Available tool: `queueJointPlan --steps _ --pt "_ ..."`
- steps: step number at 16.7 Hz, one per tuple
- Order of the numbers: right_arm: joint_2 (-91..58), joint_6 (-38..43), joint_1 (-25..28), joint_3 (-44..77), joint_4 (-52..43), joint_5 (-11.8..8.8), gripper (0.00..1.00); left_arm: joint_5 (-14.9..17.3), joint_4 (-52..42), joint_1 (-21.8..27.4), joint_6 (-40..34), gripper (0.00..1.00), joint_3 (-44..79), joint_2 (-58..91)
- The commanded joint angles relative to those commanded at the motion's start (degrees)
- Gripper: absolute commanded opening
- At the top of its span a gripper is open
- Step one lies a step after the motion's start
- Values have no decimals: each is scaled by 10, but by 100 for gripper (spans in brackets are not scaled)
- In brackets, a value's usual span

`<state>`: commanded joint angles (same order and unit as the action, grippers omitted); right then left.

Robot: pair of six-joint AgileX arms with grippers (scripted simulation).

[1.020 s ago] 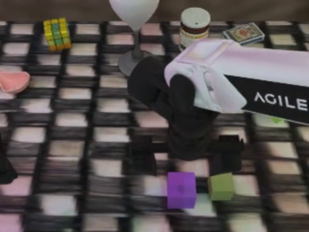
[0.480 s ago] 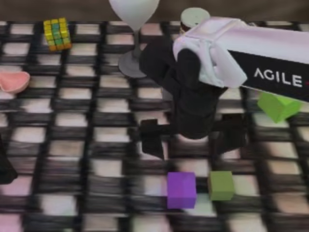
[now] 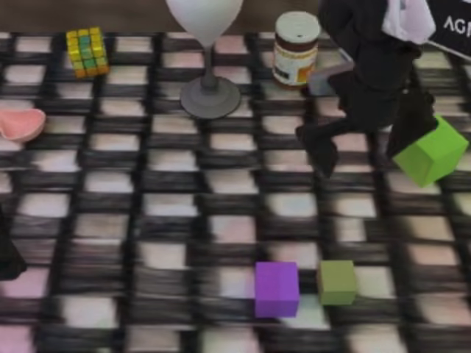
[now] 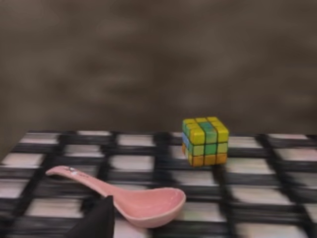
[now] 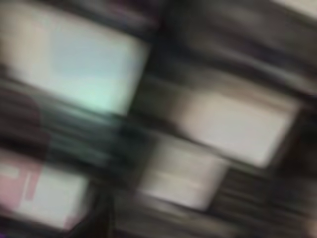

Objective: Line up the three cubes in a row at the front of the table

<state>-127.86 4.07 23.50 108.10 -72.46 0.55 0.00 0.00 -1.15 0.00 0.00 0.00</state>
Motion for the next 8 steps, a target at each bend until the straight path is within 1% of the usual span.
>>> queueJointPlan --steps 2,4,6,8 --pt "-23 -98 -54 36 -14 -1 100 0 0 0 0 100 0 0" --pt "-41 -177 -102 69 -24 -1 100 0 0 0 0 100 0 0" --pt "-52 -232 -140 94 -30 -2 100 0 0 0 0 100 0 0" --pt "-57 -262 -164 109 -32 -3 100 0 0 0 0 100 0 0"
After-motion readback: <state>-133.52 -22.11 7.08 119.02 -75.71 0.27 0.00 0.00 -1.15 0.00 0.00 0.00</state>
